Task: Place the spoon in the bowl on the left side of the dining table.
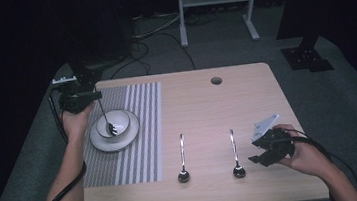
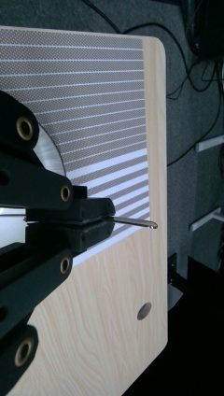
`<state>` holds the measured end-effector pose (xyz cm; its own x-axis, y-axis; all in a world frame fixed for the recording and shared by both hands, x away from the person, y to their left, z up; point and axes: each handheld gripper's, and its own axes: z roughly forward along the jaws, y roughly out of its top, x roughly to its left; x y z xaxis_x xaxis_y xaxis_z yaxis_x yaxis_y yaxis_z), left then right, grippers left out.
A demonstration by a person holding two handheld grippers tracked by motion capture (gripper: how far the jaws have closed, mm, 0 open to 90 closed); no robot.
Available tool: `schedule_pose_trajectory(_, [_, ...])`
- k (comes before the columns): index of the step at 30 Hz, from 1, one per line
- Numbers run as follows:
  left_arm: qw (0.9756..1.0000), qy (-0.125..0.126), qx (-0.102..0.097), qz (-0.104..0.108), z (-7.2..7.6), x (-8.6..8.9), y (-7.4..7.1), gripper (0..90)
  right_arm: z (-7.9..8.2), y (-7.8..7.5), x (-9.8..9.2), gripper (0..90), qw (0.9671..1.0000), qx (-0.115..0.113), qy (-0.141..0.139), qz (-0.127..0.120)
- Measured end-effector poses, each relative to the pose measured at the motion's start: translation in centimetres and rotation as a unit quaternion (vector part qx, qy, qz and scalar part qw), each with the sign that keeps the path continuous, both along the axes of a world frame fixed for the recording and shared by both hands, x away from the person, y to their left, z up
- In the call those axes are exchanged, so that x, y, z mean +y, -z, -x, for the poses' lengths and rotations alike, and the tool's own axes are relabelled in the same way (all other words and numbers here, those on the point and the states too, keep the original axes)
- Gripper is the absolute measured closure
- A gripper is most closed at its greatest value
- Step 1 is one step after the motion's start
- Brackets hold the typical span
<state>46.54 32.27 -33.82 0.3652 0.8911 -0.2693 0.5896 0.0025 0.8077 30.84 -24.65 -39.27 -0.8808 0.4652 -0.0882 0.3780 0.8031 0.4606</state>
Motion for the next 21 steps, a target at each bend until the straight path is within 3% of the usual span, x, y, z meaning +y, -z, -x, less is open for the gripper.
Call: schedule_pose_trajectory(21, [0.9995,-0.025,0.019,0.007,0.4,2.1,2.3,88.1,-0.1,0.2,0.3,41.6,1.0,0.003,-0.002,0.002])
